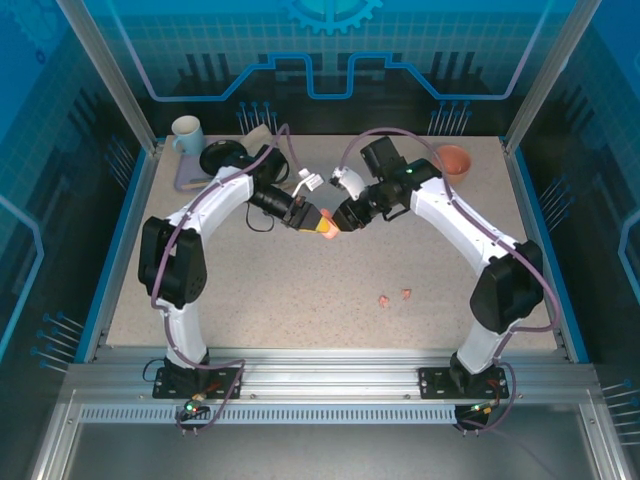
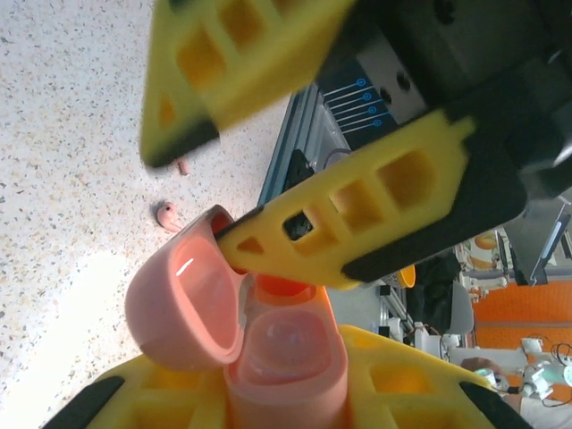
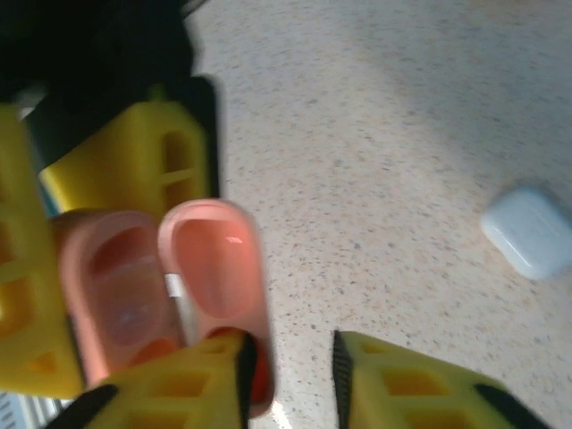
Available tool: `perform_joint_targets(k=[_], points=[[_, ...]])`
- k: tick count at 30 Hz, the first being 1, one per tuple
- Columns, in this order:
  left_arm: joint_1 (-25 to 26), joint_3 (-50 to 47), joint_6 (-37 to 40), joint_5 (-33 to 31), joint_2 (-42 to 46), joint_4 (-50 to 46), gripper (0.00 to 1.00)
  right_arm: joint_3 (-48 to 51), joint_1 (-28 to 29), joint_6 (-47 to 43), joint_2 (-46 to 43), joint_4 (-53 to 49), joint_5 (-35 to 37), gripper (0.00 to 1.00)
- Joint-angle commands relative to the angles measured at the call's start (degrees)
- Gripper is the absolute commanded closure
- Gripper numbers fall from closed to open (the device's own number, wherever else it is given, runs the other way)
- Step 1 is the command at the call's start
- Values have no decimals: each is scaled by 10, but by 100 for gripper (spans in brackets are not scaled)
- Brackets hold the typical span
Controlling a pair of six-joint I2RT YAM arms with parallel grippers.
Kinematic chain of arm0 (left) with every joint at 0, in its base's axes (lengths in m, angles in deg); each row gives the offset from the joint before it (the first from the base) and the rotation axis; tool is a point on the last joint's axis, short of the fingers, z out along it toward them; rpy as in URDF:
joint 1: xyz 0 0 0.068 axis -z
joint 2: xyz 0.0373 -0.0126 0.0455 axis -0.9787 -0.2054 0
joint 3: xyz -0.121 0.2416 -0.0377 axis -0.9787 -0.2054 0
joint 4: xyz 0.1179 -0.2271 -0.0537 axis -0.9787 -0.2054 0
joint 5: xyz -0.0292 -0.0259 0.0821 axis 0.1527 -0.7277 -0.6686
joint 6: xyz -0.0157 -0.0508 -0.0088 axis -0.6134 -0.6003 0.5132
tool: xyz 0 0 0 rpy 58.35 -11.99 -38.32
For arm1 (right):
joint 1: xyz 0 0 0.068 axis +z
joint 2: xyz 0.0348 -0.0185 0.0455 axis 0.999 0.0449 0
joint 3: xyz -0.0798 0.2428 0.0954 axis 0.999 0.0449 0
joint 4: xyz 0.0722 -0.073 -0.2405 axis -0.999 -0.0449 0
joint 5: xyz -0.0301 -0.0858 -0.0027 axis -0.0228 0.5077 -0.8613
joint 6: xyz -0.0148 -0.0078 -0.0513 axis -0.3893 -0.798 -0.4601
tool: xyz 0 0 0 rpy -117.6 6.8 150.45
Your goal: Insert wireless bluetooth earbuds into charging case
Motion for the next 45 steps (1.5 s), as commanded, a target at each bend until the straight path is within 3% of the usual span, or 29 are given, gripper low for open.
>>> perform_joint_targets(k=[1, 7, 12, 15, 20, 28, 35, 45], points=[[2, -63, -83, -3, 77, 146, 100, -24, -33, 101, -47, -5, 51, 49], [12, -263, -263, -219, 255, 496, 100, 97, -42, 299, -127, 18, 119, 34], [68, -412, -278, -423, 363, 704, 100, 207, -7, 412, -161, 5, 194, 30], [119, -497, -249, -529, 401, 851, 100, 263, 18, 477, -164, 0, 225, 28], [177, -585, -249, -635, 402, 1021, 100, 338, 69, 577, -160, 15, 274, 28], [218, -636, -265, -702, 388, 1137, 100, 376, 114, 660, -105, 42, 295, 30], [220, -645, -253, -671, 399, 1151, 100, 396, 120, 697, -77, 70, 301, 33], [220, -621, -234, -617, 424, 1098, 100, 403, 117, 702, -46, 82, 312, 38]])
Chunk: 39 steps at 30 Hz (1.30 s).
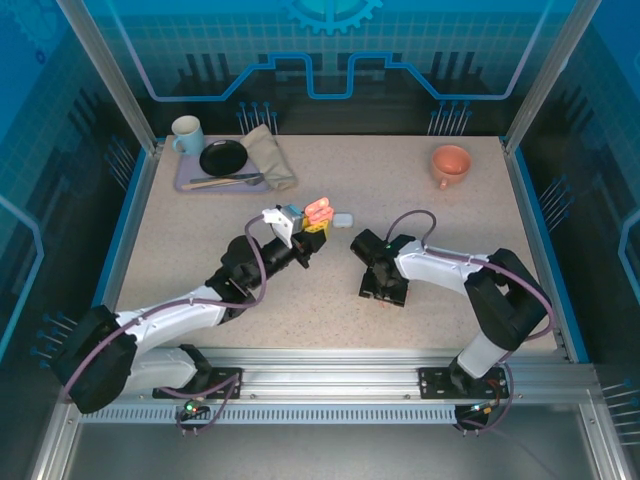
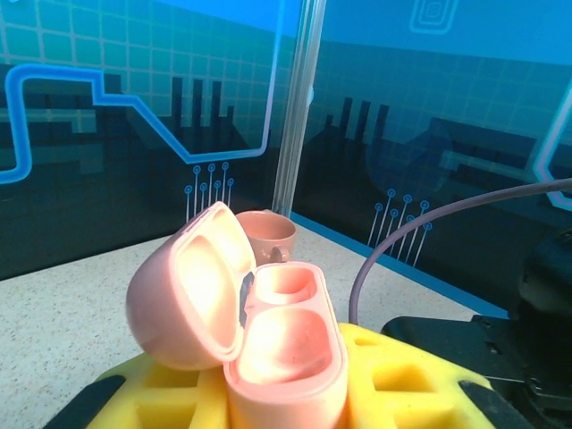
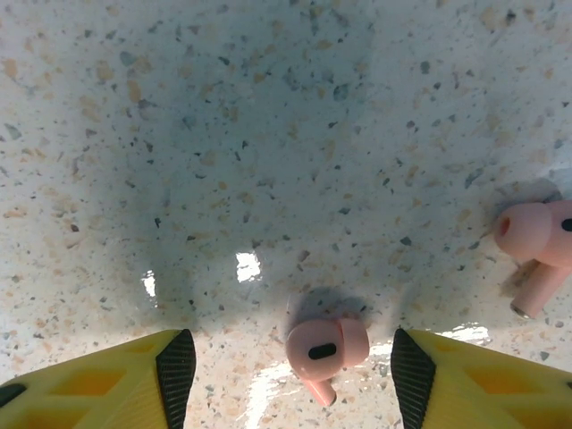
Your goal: Insert wireless bluetooth earbuds into charging case
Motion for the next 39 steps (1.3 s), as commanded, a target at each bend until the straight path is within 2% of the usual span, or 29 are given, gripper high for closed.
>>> perform_joint_targets(k=[1, 13, 39], points=[[5, 19, 16, 29, 18, -11, 100, 12, 2, 12, 7, 3, 15, 39], [5, 31, 8, 55, 16, -22, 100, 46, -21, -4, 5, 32, 9, 50], [5, 43, 4, 84, 11, -40, 100, 54, -27, -30, -10, 47, 17, 74]])
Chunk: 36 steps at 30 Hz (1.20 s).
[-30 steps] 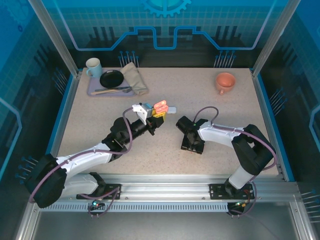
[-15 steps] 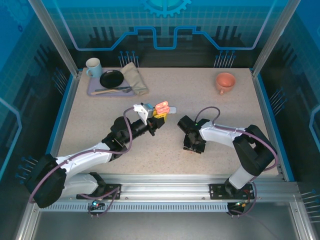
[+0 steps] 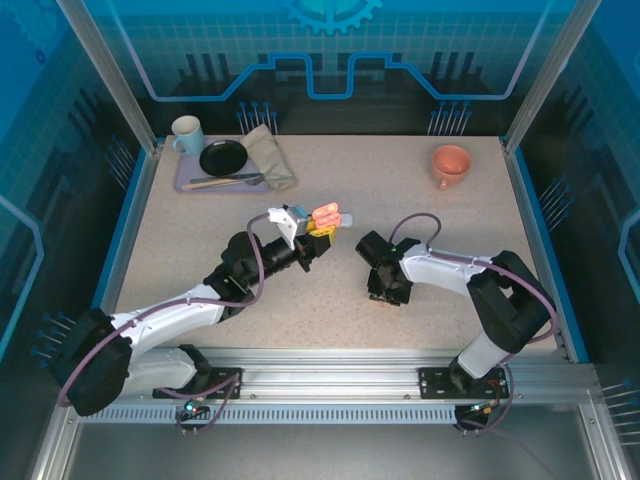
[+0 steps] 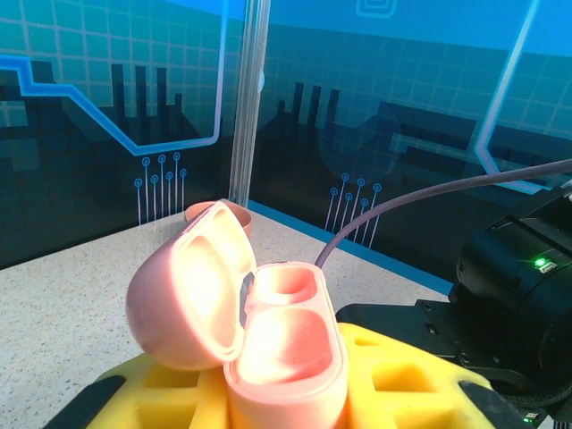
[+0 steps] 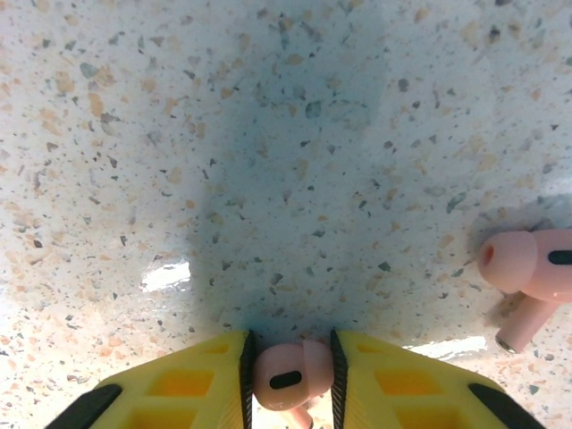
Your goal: Insert wireless bluetooth earbuds into charging case
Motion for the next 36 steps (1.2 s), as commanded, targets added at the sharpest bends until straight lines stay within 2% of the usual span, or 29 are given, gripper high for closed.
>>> perform_joint_targets(k=[1, 9, 16, 24, 31, 36], points=[[5, 22, 5, 18, 5, 3, 100, 22, -10, -5, -2, 13, 19, 75], [5, 25, 10, 20, 9, -8, 100, 20, -10, -13, -58, 5, 31, 77], [5, 28, 30, 15, 16, -24, 100, -5, -11, -35, -154, -16, 52, 77], [4, 43, 61, 16, 20, -38, 100, -124, -23, -83, -257, -33, 69, 78], [4, 64, 72, 20, 5, -38, 100, -266, -27, -135, -270, -17, 77, 78], [4, 88, 111, 0, -9, -42, 100, -318, -26, -157, -273, 33, 67, 78]])
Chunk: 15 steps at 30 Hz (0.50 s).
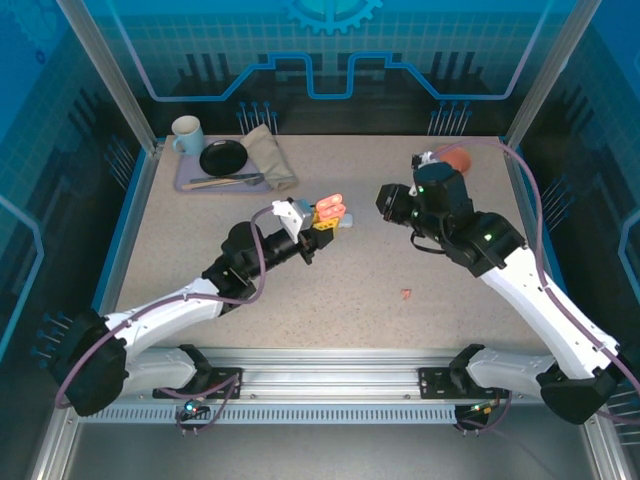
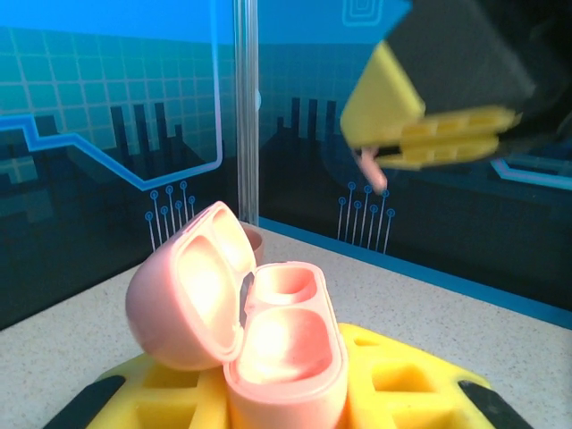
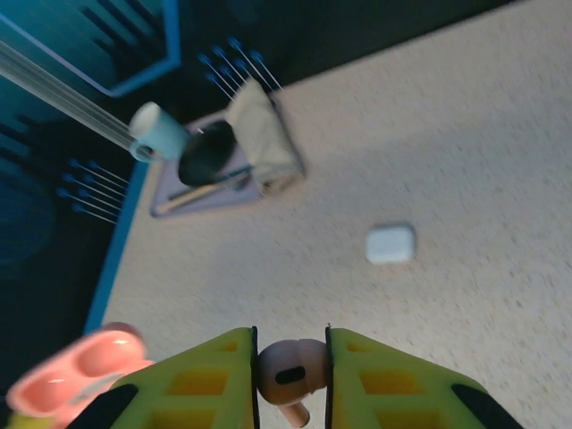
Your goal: Insert wireless bluetooth earbuds into charging case
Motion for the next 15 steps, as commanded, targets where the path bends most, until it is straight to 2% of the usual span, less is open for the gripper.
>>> perform_joint_targets(k=[1, 9, 15], points=[[4, 38, 52, -11, -11, 2, 100, -30, -8, -29, -8, 43, 0, 79], [4, 115, 168, -44, -69, 3, 100, -5, 6, -30, -22, 170, -18, 80], [4, 161, 180, -71, -119, 37, 100, 44, 36, -46, -29, 280, -7, 80]])
